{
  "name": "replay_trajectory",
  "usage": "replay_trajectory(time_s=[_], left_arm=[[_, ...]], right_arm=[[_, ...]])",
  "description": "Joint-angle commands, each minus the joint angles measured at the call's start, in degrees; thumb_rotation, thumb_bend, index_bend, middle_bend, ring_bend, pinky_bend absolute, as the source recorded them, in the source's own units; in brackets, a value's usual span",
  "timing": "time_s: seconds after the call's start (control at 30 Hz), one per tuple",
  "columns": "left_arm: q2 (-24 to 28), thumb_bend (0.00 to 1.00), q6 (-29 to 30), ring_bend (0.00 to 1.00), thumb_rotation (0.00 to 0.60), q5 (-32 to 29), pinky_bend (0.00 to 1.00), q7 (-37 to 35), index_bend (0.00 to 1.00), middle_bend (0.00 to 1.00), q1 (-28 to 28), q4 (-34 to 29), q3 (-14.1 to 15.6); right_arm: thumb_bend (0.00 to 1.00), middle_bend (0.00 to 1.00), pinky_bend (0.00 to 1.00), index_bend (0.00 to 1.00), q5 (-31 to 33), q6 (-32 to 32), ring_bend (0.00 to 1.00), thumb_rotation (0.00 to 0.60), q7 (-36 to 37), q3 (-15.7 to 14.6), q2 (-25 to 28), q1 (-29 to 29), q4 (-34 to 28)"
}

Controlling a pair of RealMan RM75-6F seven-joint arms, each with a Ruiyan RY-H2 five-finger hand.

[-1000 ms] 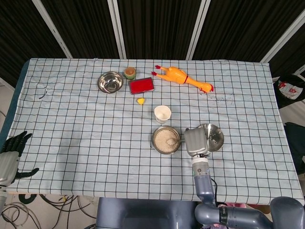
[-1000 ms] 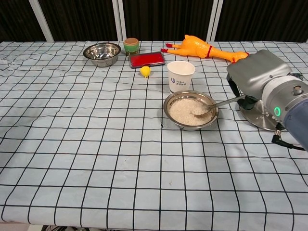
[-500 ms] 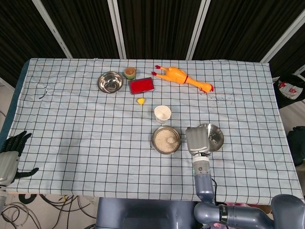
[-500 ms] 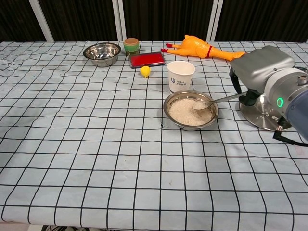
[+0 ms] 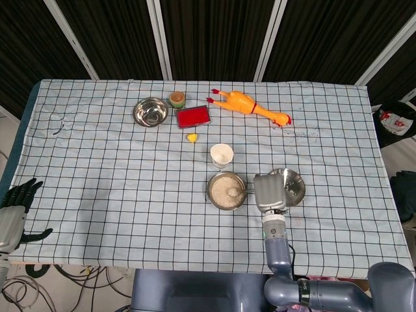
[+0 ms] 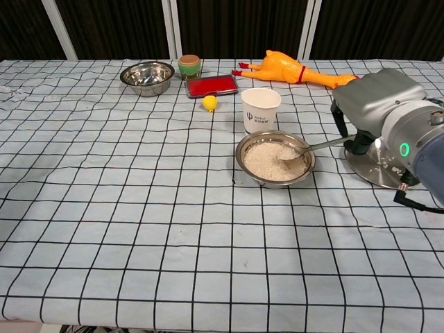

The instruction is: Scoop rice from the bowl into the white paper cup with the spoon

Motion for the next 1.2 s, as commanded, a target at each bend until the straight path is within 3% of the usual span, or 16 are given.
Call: replay_trajectory(time_s=[0.03, 0.6, 1.2], left_arm=[[0.04, 0.02, 0.03, 0.0, 0.6, 0.01, 0.0, -0.09, 0.0, 0.0, 0.02, -0.01, -0.02], [0.2, 0.02, -0.56, 0.0, 0.6, -0.86, 0.0, -0.15, 0.0, 0.0, -0.17, -0.39, -0.21], [0.71, 0.01, -1.67, 0.0, 0.6, -2.34, 0.0, 0.02, 0.0, 0.0, -0.49, -1.06, -0.45]], right_arm=[[0.53, 1.0, 1.0, 0.79, 0.15, 0.19, 1.0, 0.6, 0.12, -0.16, 0.02, 0.08, -0.03], [0.53, 1.0, 1.0, 0.79, 2.91, 1.24, 1.0, 0.6, -0.99, 2.06, -0.02, 3.17, -0.24], [0.54, 1.0, 1.0, 0.79, 9.62, 2.41, 1.0, 0.6, -5.51, 10.06, 0.41, 9.94, -0.35]])
